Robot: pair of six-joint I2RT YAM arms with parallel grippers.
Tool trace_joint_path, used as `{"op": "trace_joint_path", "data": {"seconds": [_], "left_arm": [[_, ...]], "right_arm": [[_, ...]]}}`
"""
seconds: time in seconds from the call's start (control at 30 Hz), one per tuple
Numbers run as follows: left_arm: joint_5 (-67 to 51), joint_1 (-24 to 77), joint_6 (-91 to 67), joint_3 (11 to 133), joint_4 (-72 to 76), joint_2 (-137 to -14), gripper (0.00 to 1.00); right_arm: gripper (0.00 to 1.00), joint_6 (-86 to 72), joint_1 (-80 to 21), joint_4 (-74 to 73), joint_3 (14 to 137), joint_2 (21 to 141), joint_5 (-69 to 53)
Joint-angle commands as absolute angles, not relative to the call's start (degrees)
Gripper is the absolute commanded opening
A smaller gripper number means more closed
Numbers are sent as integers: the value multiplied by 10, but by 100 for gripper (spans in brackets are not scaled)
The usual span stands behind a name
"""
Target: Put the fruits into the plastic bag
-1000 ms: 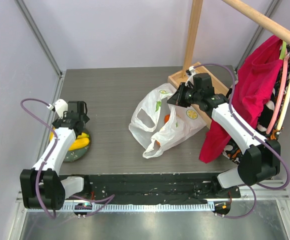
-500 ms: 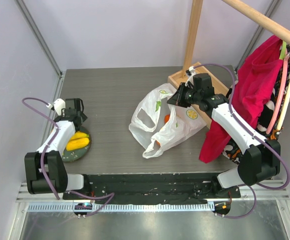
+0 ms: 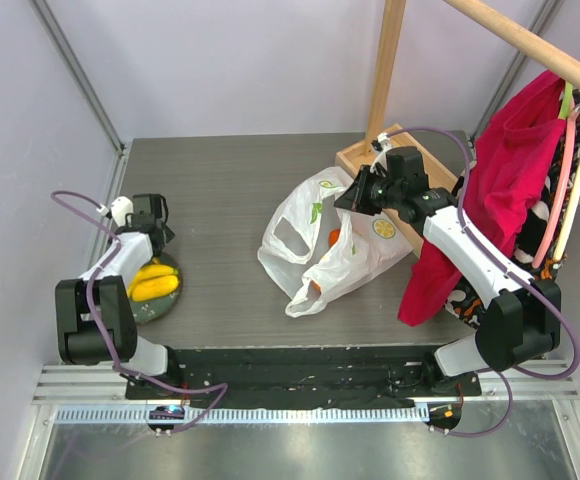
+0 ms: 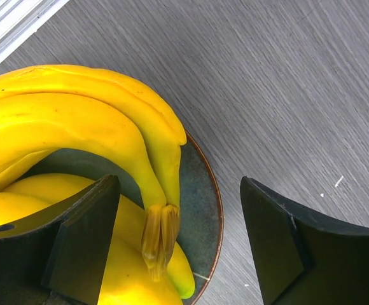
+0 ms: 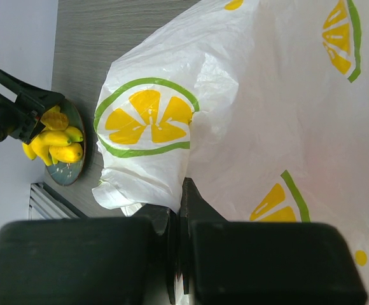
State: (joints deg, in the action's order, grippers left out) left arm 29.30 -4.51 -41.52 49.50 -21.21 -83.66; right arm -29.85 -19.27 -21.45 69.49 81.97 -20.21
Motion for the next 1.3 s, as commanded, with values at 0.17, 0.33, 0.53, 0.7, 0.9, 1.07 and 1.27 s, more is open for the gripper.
{"op": "trace_joint_path", "data": {"seconds": [0.17, 0.33, 0.53, 0.7, 0.9, 1.07, 1.27], "left_arm": [[312, -50, -417, 526, -187, -865, 74], [322, -50, -418, 531, -198, -877, 64], [330, -51, -415, 539, -210, -882, 54], [349, -51, -406, 541, -217, -875, 40], [374, -51, -388, 555, -229, -865, 21], [382, -51, -378, 561, -233, -844, 8], [379, -48, -365, 577, -240, -807, 0]], "right_arm": [[1, -288, -191, -196, 697, 803, -199], [1, -288, -191, -196, 696, 803, -199], [1, -289, -190, -197, 696, 802, -198], [1, -290, -191, -197, 697, 802, -198], [1, -289, -190, -196, 699, 800, -199], [1, -290, -191, -197, 700, 800, -200], [1, -290, -191, -197, 699, 798, -200]]}}
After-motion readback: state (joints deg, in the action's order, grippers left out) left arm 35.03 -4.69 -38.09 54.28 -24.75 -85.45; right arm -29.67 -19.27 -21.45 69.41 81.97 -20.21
